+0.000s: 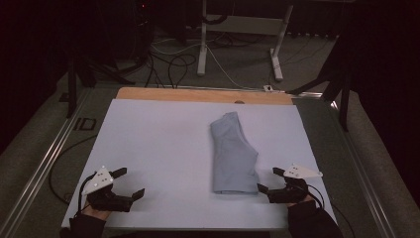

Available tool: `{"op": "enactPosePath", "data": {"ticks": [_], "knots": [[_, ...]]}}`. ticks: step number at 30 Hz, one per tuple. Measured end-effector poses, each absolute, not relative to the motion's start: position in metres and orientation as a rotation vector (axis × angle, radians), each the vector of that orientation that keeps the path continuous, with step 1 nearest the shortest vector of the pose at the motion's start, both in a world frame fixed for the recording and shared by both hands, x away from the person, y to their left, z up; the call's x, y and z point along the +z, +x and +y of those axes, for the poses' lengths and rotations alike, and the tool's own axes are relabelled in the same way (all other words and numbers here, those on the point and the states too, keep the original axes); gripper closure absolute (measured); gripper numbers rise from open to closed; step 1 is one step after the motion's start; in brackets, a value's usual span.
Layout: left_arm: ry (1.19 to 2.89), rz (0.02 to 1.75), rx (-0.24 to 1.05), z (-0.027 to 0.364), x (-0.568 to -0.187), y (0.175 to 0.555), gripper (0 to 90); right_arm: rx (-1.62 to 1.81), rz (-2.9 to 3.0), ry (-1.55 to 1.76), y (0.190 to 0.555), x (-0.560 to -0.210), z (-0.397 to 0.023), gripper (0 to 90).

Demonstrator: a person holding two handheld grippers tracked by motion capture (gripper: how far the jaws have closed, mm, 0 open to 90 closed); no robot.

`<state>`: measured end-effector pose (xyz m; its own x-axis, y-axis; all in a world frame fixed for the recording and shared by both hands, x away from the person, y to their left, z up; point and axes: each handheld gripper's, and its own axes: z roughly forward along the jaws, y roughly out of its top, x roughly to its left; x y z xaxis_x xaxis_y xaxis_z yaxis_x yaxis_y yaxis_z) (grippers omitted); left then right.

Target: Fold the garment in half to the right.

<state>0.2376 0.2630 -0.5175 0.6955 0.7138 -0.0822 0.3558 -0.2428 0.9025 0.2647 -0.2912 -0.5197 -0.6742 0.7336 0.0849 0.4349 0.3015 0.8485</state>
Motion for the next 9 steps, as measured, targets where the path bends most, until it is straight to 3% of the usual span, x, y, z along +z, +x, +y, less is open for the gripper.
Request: {"op": "enactPosePath", "data": {"ticks": [9], "knots": [[1.859,0.830,0.419,0.2599,-0.5189,0.2384,0.5,1.300,2.263,1.051,0.2654,-0.5208,-0.2894,9.0]]}}
